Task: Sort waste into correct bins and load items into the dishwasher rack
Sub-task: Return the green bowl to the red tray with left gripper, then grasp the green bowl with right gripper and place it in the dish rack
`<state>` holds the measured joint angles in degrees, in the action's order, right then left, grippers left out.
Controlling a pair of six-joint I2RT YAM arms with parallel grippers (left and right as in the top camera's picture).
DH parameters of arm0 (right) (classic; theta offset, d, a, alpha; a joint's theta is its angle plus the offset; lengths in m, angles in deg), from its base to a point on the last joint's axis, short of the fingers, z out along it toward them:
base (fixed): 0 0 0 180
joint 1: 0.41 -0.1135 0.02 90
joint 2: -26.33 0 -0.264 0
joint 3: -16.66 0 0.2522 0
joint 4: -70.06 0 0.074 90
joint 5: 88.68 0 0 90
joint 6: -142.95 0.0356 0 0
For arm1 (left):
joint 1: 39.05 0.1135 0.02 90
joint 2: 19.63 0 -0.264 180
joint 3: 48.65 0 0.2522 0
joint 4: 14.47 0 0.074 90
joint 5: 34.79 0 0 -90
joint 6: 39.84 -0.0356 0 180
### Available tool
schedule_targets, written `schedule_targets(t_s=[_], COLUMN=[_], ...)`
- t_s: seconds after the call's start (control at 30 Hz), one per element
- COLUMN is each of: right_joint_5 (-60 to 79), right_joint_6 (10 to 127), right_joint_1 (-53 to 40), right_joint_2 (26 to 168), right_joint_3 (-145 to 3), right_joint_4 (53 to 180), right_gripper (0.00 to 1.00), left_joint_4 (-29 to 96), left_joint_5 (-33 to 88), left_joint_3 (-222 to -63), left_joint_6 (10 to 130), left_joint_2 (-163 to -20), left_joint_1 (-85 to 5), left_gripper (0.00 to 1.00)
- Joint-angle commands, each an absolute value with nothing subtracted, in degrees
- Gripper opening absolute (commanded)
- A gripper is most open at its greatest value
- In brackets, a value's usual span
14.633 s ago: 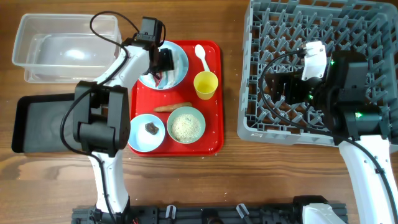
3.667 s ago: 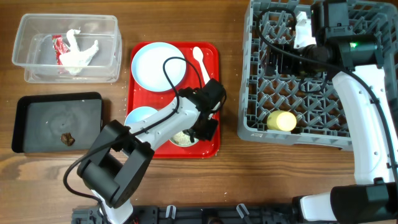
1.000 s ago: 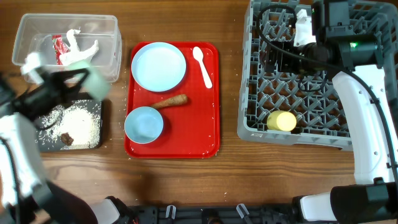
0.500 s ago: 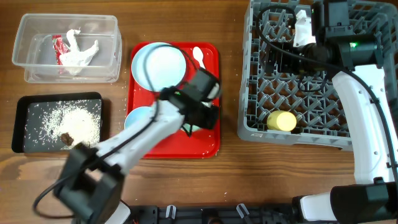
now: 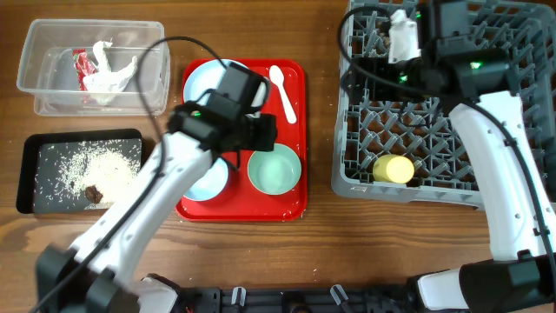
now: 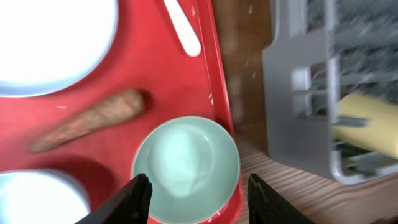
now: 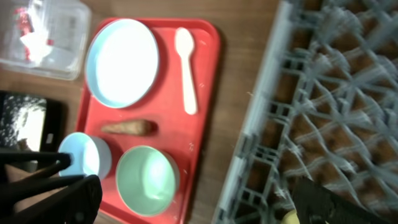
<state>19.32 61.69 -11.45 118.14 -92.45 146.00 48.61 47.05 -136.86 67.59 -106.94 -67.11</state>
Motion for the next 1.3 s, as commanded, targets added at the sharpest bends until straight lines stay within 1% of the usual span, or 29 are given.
schedule_targets(t_s=[0.0, 0.03, 0.13, 0.17, 0.23, 0.3, 0.37, 0.4, 0.53, 0.57, 0.63, 0.67, 0.7, 0.73, 0.77, 0.8, 0.83, 0.9, 0.93, 1.0, 1.07, 1.1, 1.13, 1.2, 1.27], right_joint_5=[20.9, 20.7, 20.7, 20.7, 18.7, 17.7, 14.4, 13.2, 10.5, 10.3, 10.1, 10.0, 10.1, 10.4, 10.3, 10.2, 10.1, 5.8, -2.9, -18.6, -36.6, -46.0, -46.5, -48.2, -52.2], right_joint_6=[63.2, 64.2, 65.6, 65.0, 62.5, 59.8, 58.4, 57.2, 54.3, 54.2, 54.2, 54.0, 54.4, 55.5, 56.4, 56.6, 57.0, 60.2, 65.5, 71.5, 75.6, 72.5, 67.1, 50.2, 36.2], right_joint_1=[-17.4, -19.4, -24.7, -26.7, -30.6, -32.7, -34.1, -34.4, -34.5, -34.5, -34.5, -34.5, -34.5, -34.5, -34.4, -34.2, -33.9, -32.4, -29.7, -24.8, -19.9, -17.1, -15.9, -13.6, -12.9], right_joint_2=[120.3, 121.7, 126.3, 128.3, 133.3, 137.3, 141.9, 144.4, 150.9, 151.5, 151.5, 151.5, 151.4, 150.6, 149.5, 147.6, 145.9, 140.1, 134.2, 127.6, 124.7, 125.5, 126.4, 130.7, 136.0], right_joint_3=[-90.5, -90.4, -90.4, -90.4, -90.4, -90.4, -90.4, -90.4, -90.4, -90.4, -90.4, -90.4, -90.4, -90.8, -91.7, -92.8, -93.5, -94.6, -94.6, -94.6, -94.6, -94.6, -94.5, -94.5, -94.5], right_joint_4=[142.8, 141.7, 140.0, 140.2, 141.2, 141.3, 141.4, 141.5, 141.6, 141.5, 141.4, 141.5, 141.7, 142.3, 143.3, 144.6, 145.3, 146.3, 146.3, 144.9, 138.2, 128.8, 123.2, 106.8, 94.5], right_gripper=[0.99, 0.99, 0.96, 0.94, 0.94, 0.9, 0.84, 0.8, 0.68, 0.55, 0.37, 0.21, 0.09, 0.04, 0.04, 0.04, 0.04, 0.04, 0.04, 0.04, 0.04, 0.04, 0.04, 0.04, 0.04], left_joint_4=[51.9, 53.1, 54.9, 54.9, 54.9, 54.7, 54.4, 54.4, 54.4, 54.4, 54.4, 54.4, 54.2, 52.7, 50.6, 48.7, 47.6, 46.2, 46.4, 46.6, 46.6, 46.6, 46.6, 46.6, 46.6], left_joint_5=[47.4, 47.4, 47.4, 47.4, 47.6, 47.6, 47.6, 47.6, 47.6, 47.6, 47.6, 47.6, 47.6, 47.6, 47.6, 47.6, 47.6, 47.6, 47.6, 47.6, 47.6, 47.6, 47.6, 47.6, 47.6], left_joint_3=[-137.4, -137.4, -137.4, -137.4, -137.4, -137.4, -137.4, -137.4, -137.4, -137.4, -137.4, -137.4, -137.4, -137.4, -137.4, -137.4, -137.4, -137.4, -137.4, -137.4, -137.4, -137.4, -137.4, -137.4, -137.4], left_joint_6=[70.6, 70.6, 70.5, 70.6, 73.4, 75.7, 76.6, 76.6, 76.6, 76.6, 76.5, 76.5, 76.6, 76.6, 76.6, 76.6, 76.5, 76.5, 76.5, 76.5, 76.5, 76.5, 76.5, 76.5, 76.5], left_joint_2=[-99.8, -98.2, -98.3, -98.3, -98.3, -98.3, -98.3, -98.3, -98.3, -98.3, -98.3, -98.3, -98.3, -98.3, -98.3, -98.3, -98.3, -98.3, -98.3, -98.3, -98.3, -98.3, -98.3, -98.3, -98.3], left_joint_1=[-60.0, -56.9, -52.8, -51.7, -48.9, -45.9, -41.7, -39.4, -33.6, -32.0, -30.4, -28.9, -28.0, -26.8, -25.8, -25.0, -24.6, -23.7, -23.5, -23.5, -23.5, -23.5, -23.5, -23.5, -23.5], left_gripper=[0.51, 0.51, 0.51, 0.52, 0.6, 0.65, 0.73, 0.78, 0.86, 0.87, 0.88, 0.88, 0.88, 0.88, 0.9, 0.96, 1.0, 1.0, 1.0, 1.0, 1.0, 1.0, 1.0, 1.0, 1.0])
